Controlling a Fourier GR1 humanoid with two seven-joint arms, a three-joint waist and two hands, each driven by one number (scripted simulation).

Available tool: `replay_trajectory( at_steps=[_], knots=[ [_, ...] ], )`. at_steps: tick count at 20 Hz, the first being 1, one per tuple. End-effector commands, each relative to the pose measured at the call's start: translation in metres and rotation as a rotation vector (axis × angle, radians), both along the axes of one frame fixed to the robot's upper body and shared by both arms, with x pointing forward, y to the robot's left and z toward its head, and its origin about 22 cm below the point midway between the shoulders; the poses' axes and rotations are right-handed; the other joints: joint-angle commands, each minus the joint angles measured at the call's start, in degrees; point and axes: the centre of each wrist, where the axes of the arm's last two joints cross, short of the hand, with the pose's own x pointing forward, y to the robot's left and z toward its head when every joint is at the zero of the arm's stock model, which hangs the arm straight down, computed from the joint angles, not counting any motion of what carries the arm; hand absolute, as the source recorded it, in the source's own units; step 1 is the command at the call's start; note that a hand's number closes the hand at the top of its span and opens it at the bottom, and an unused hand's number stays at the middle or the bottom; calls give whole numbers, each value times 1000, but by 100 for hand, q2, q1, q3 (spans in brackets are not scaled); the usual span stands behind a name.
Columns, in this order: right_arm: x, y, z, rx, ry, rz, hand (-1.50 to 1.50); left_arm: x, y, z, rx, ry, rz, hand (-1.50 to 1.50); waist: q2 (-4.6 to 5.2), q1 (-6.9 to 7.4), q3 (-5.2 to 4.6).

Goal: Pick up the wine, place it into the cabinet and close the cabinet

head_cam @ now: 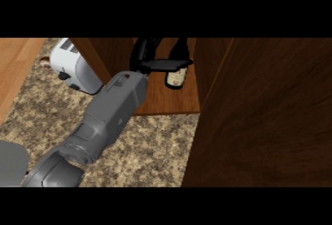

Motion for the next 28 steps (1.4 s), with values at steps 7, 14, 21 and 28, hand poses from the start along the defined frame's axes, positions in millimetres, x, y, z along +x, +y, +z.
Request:
replay_trajectory(
  at_steps=[7, 14, 21, 28],
  knots=[
    [-23, -5, 38, 78, 15, 23, -150, -19, 5, -27, -89, 16, -102, -150, -78, 99, -2],
    [-25, -5, 35, 91, 21, 10, -150, -46, 7, -49, -159, 55, -171, -150, -141, 235, 3],
    [-30, -8, 41, 78, 15, -17, -150, -91, 9, -76, -196, 96, -190, -150, -114, 284, 0],
    [-23, -12, 40, 61, 18, -21, -150, -135, 35, -79, -201, 81, -189, -150, -96, 358, 8]
  ],
)
